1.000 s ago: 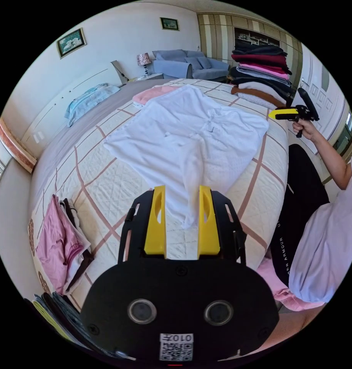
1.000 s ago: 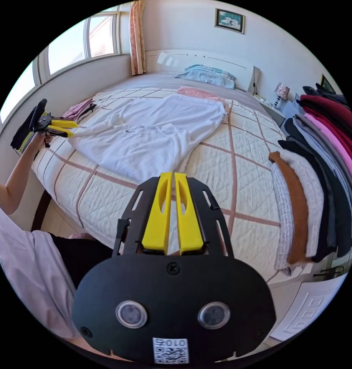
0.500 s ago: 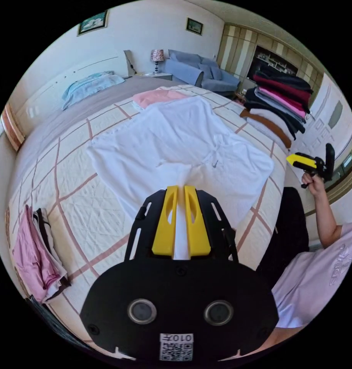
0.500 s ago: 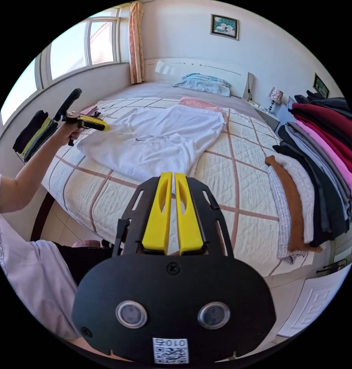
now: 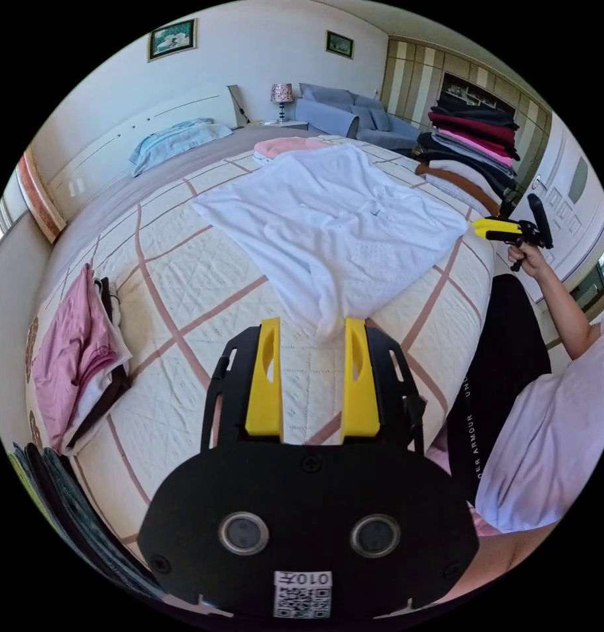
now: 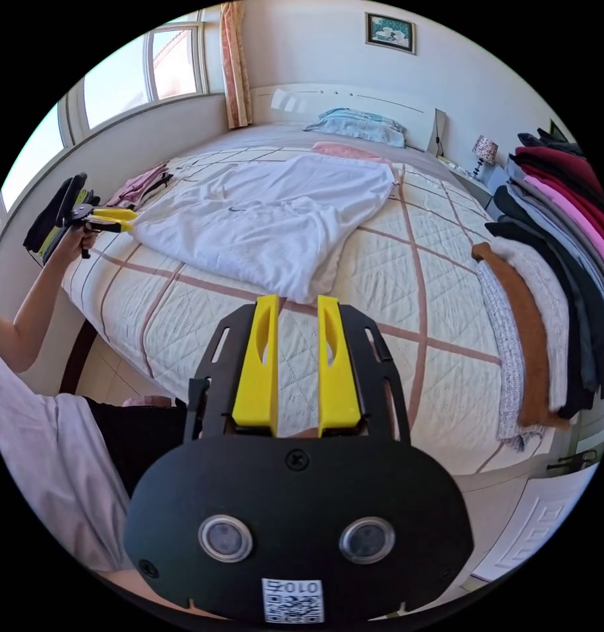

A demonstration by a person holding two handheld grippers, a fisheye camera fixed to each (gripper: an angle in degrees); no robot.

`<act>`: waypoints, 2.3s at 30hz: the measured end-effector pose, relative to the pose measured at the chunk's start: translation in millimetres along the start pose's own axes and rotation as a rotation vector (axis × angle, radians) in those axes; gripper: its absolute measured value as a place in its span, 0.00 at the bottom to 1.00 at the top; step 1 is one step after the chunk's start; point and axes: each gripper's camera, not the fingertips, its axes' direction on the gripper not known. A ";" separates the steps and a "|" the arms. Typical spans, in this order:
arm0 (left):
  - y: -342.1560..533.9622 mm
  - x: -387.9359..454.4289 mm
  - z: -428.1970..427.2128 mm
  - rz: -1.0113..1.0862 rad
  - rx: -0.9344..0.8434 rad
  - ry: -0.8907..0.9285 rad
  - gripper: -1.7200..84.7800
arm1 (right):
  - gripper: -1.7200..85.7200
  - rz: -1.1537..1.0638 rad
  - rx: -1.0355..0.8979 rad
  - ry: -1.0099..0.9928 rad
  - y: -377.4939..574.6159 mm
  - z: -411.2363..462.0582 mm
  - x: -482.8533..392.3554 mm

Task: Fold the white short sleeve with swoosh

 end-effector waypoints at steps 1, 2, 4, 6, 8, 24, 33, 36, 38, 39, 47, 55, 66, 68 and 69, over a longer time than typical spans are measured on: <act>9.1 3.5 -0.3 -0.007 0.026 0.010 0.14 | 0.10 -0.002 -0.009 0.005 -0.6 3.5 0.5; 14.9 3.6 1.0 -0.024 0.041 0.022 0.14 | 0.10 -0.006 -0.023 0.019 -2.3 10.4 0.9; 17.9 2.4 4.8 -0.037 0.046 0.044 0.13 | 0.10 -0.014 -0.030 0.015 -5.5 18.3 1.3; 16.7 1.2 7.7 -0.043 0.045 0.062 0.12 | 0.09 -0.016 -0.015 -0.008 -8.7 22.9 1.9; 14.3 3.6 6.2 -0.023 0.065 0.074 0.10 | 0.08 -0.012 -0.010 -0.018 -9.6 23.8 2.3; 41.2 8.5 -13.7 0.039 -0.046 0.095 0.09 | 0.08 -0.108 -0.026 -0.041 2.3 16.0 5.3; 36.4 44.3 -0.3 0.113 -0.091 -0.066 0.15 | 0.14 -0.131 -0.004 0.009 3.0 28.4 1.9; 28.1 44.1 -2.3 0.115 -0.138 -0.051 0.15 | 0.13 -0.154 -0.019 0.029 -6.9 38.7 -6.3; 26.2 48.5 -18.2 0.141 -0.099 -0.062 0.14 | 0.13 -0.141 -0.022 0.028 -9.9 39.1 -5.5; 26.3 48.1 -21.9 0.141 -0.082 -0.056 0.14 | 0.12 -0.130 -0.026 0.013 -10.1 38.6 -3.2; 22.5 26.7 0.5 0.104 -0.079 0.133 0.13 | 0.11 -0.092 0.021 -0.025 -2.3 29.0 3.4; 15.7 27.0 15.5 0.101 -0.056 0.129 0.08 | 0.10 -0.096 0.018 -0.045 -11.3 46.4 3.3; 17.9 40.1 -53.0 0.069 -0.102 0.141 0.06 | 0.07 -0.231 0.056 -0.069 -14.7 -36.4 -8.2; 36.2 58.6 -66.2 0.059 -0.118 0.153 0.05 | 0.07 -0.264 0.028 -0.062 -4.2 -44.5 -13.7; 42.7 64.7 -67.3 0.059 -0.123 0.157 0.05 | 0.07 -0.276 0.008 -0.069 5.7 -44.8 -16.3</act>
